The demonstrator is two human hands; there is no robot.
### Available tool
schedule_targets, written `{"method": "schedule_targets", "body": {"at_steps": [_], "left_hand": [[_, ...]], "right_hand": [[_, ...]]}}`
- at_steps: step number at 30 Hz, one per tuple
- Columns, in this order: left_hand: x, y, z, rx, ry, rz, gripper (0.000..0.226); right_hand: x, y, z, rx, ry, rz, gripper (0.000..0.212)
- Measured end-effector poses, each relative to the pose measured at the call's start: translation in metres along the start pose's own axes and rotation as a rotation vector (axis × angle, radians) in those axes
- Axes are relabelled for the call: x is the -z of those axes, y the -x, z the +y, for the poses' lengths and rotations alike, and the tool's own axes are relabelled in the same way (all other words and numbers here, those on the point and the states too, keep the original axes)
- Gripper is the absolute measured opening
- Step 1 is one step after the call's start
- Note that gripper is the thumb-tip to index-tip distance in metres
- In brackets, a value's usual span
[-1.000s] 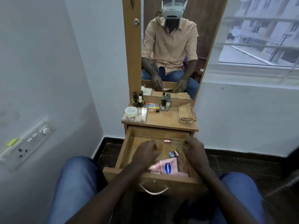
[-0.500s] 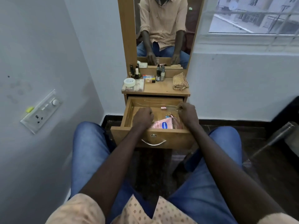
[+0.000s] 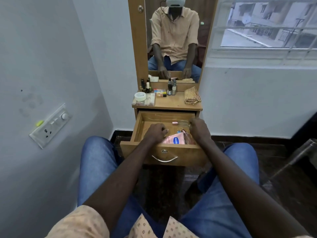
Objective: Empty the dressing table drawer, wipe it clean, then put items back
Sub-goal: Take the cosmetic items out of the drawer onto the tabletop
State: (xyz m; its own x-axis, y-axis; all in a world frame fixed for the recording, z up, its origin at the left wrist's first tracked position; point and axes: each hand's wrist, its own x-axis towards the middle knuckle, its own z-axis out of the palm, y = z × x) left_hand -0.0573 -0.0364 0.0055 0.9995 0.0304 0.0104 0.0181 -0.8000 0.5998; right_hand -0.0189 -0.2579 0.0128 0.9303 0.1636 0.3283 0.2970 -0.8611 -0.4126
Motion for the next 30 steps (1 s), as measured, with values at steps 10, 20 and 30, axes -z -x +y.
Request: {"method": "schedule_targets", "body": {"at_steps": [10,20,30], "left_hand": [[-0.028,-0.072,0.013,0.027,-0.015,-0.129,0.026],[-0.074,-0.105,0.03,0.12,-0.144,0.023,0.018],[-0.059,-0.11,0.023,0.085,0.116,0.016,0.011]], "right_hand": [[-0.007,-0.022,-0.007,0.025,0.289,-0.217,0.017],[-0.026,-0.029,-0.015,0.021,0.543,-0.408,0.018],[-0.019,-0.027,-0.011,-0.022,0.317,-0.225,0.017]]}}
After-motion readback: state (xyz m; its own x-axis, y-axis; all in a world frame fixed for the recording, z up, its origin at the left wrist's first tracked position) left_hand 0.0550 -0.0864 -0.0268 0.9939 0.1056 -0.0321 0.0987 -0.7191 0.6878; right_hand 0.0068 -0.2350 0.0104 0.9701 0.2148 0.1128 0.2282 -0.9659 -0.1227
